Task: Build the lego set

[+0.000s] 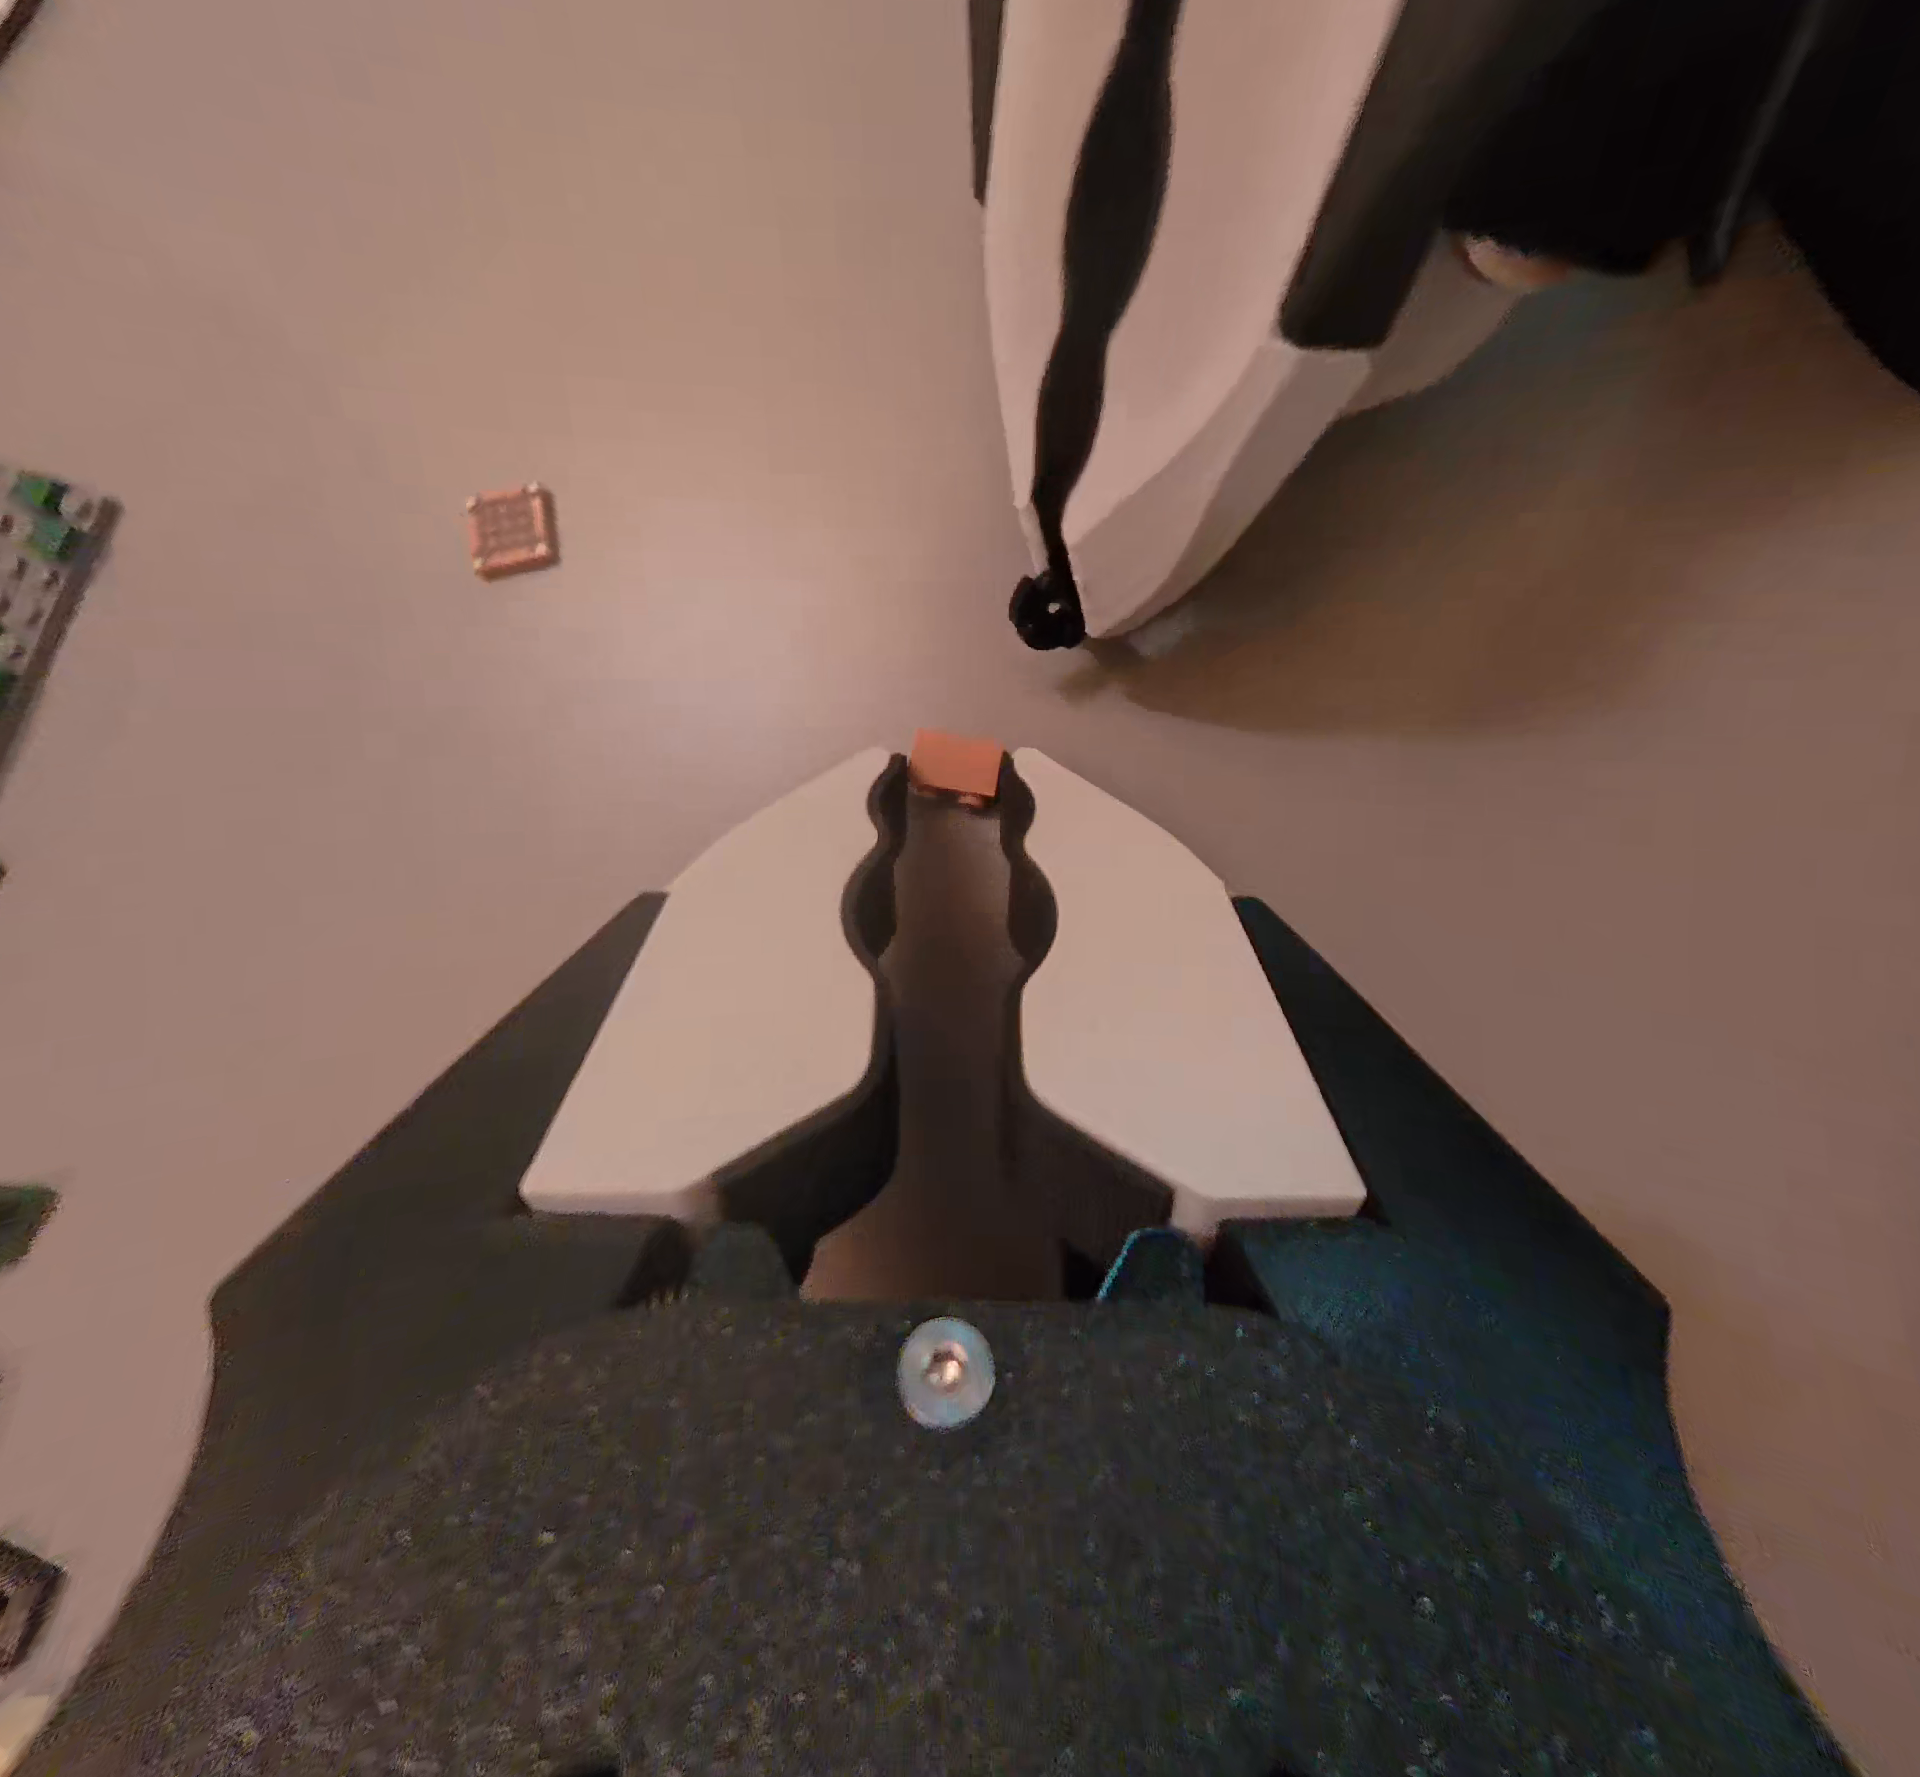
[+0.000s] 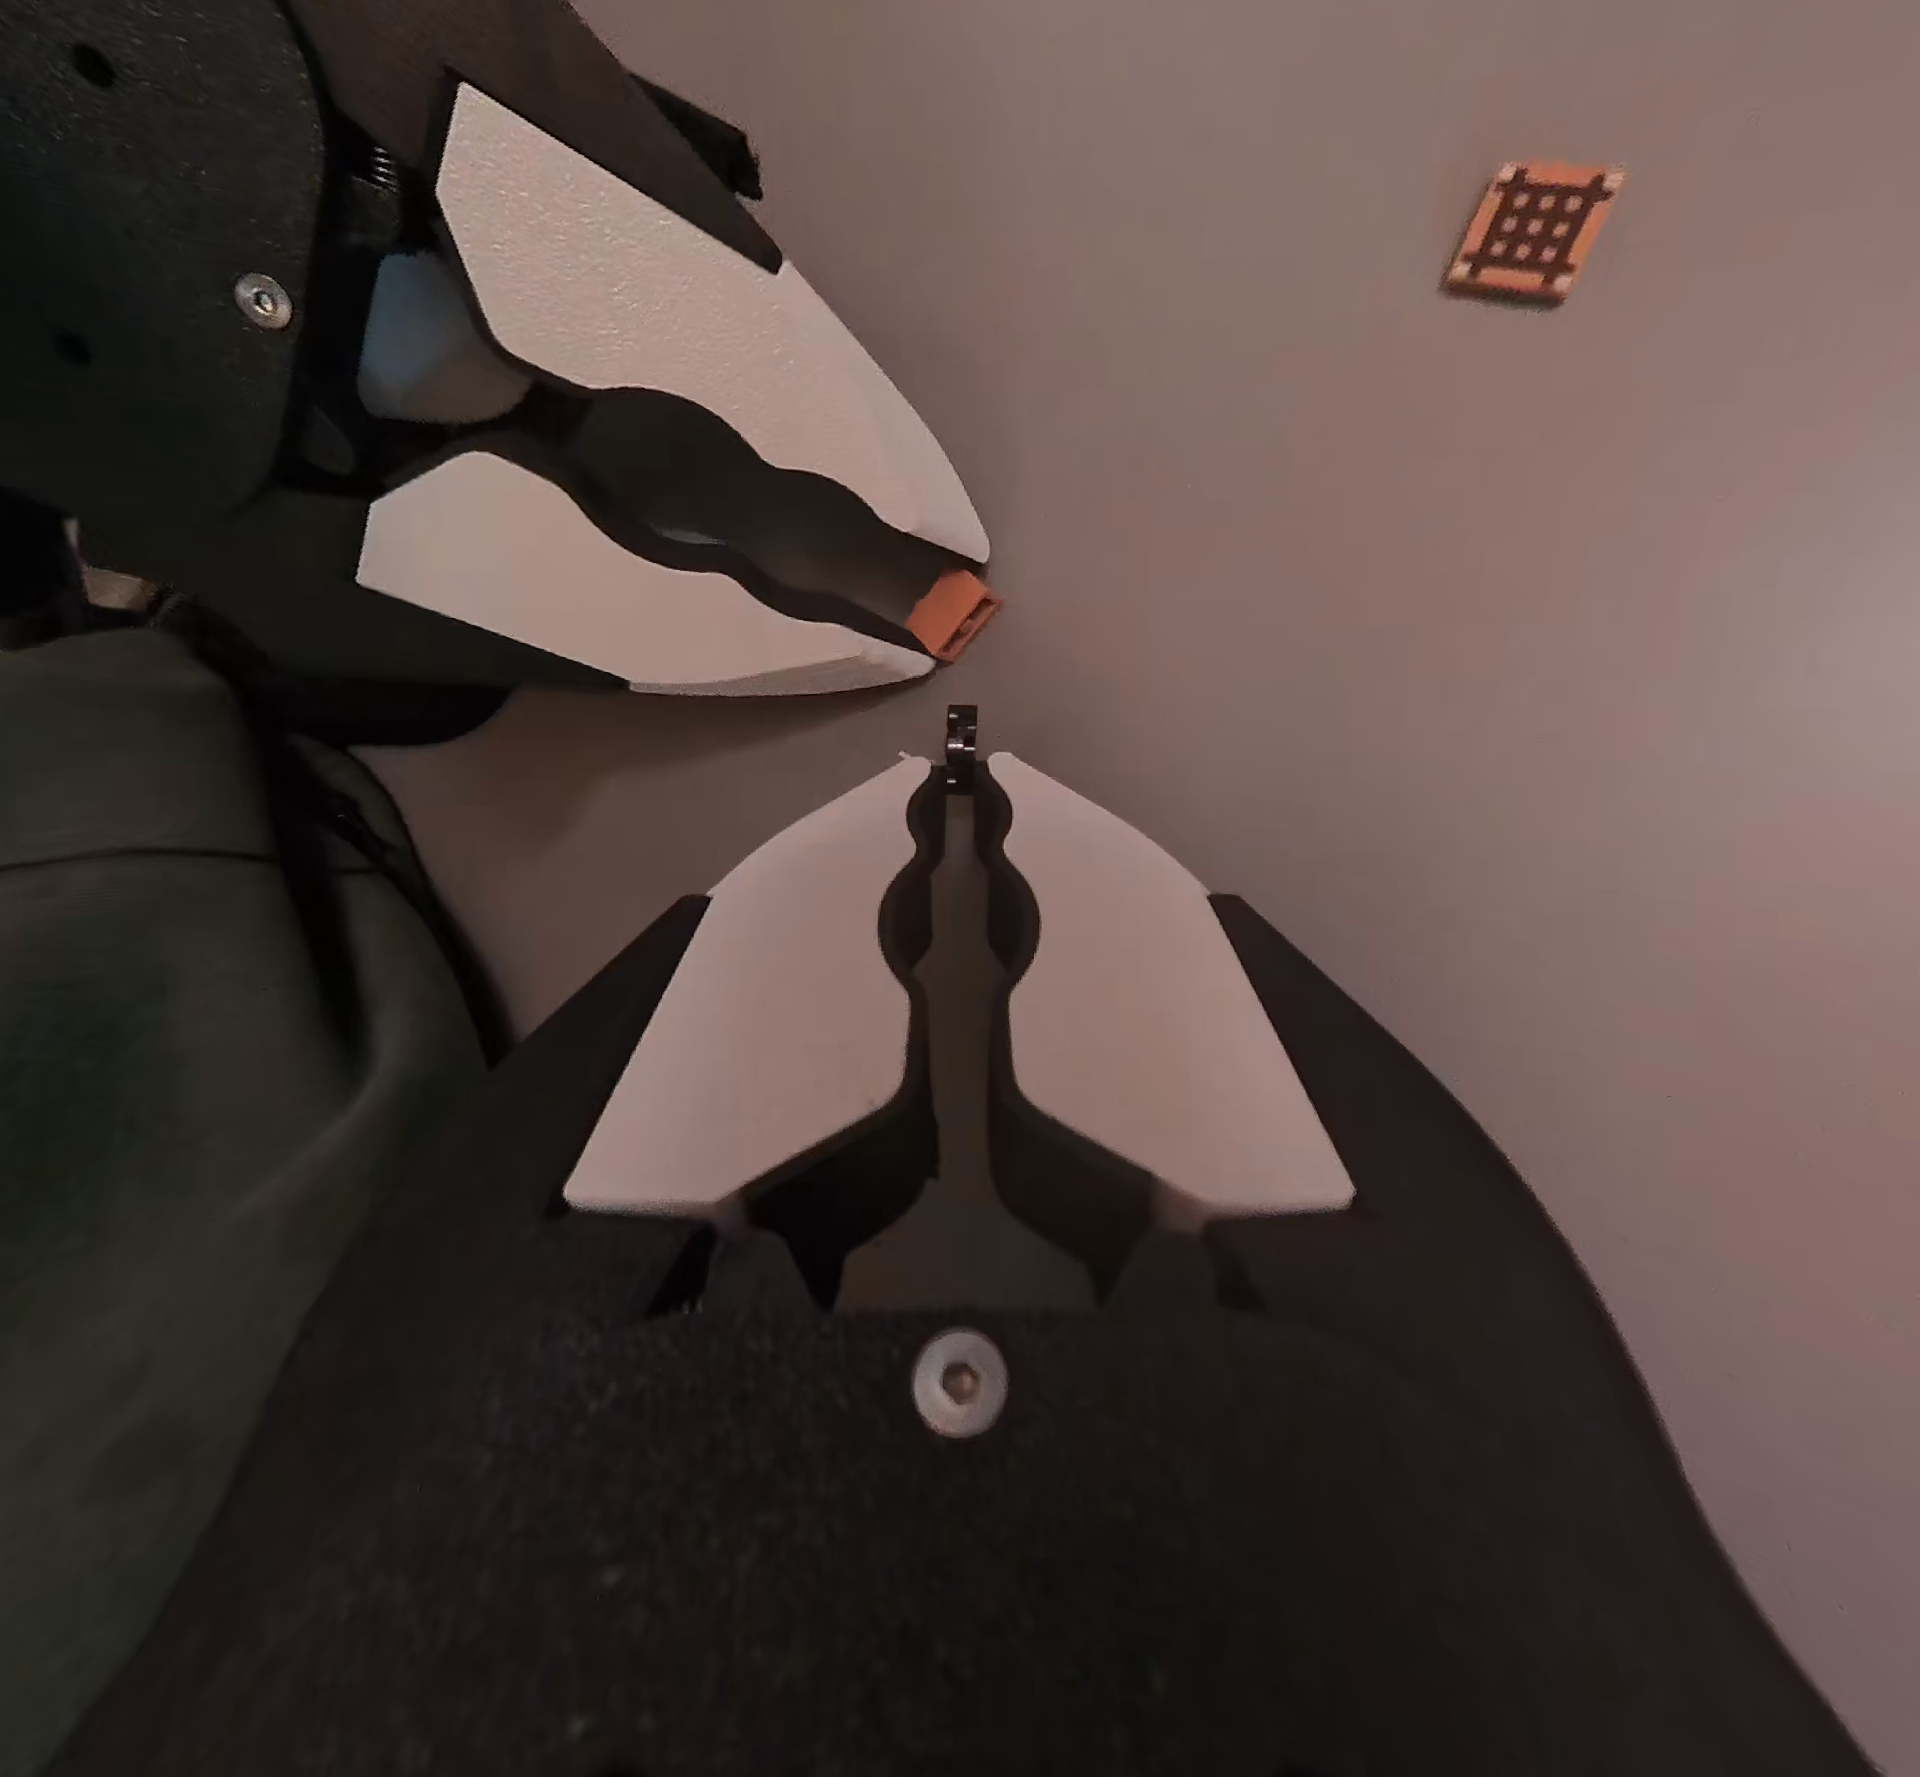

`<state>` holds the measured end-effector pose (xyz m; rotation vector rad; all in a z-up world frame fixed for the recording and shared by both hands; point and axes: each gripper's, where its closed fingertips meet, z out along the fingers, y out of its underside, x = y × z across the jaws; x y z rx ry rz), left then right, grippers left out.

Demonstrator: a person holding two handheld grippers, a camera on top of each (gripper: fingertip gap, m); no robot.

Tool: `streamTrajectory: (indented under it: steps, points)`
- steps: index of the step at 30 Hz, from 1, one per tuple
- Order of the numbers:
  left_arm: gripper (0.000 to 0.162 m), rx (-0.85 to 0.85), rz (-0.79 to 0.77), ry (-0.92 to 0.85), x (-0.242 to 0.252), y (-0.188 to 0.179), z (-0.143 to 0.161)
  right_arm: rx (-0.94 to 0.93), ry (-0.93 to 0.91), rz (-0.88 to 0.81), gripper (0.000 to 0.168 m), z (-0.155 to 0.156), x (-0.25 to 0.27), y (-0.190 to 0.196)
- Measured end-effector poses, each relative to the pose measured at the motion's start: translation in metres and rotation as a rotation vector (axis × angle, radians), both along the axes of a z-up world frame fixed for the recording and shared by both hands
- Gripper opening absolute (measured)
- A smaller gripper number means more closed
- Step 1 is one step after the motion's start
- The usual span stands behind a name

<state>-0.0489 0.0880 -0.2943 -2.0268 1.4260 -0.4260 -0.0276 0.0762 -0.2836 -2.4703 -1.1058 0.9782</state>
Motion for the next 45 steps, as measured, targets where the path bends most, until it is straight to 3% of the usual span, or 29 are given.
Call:
streamTrajectory:
  steps: [1,14,26,35,45]
  points:
    - [0.017,-0.007,0.03,-0.011,0.0,0.002,0.001,0.006,-0.011,0.007,0.005,0.0,-0.001,0.002]
    - [0.026,-0.085,0.209,-0.118,-0.001,-0.005,0.007,0.021,-0.066,0.076,0.005,-0.004,-0.008,0.019]
    - [0.029,-0.099,0.048,-0.068,-0.003,-0.005,0.0,-0.008,-0.123,0.053,0.005,-0.004,-0.008,0.02]
    - [0.017,-0.063,0.071,-0.059,0.003,-0.001,-0.001,-0.109,-0.203,0.054,0.005,-0.006,-0.005,0.017]
    - [0.017,-0.029,0.109,-0.064,0.003,0.002,0.0,-0.189,-0.271,0.082,0.005,-0.007,-0.012,0.015]
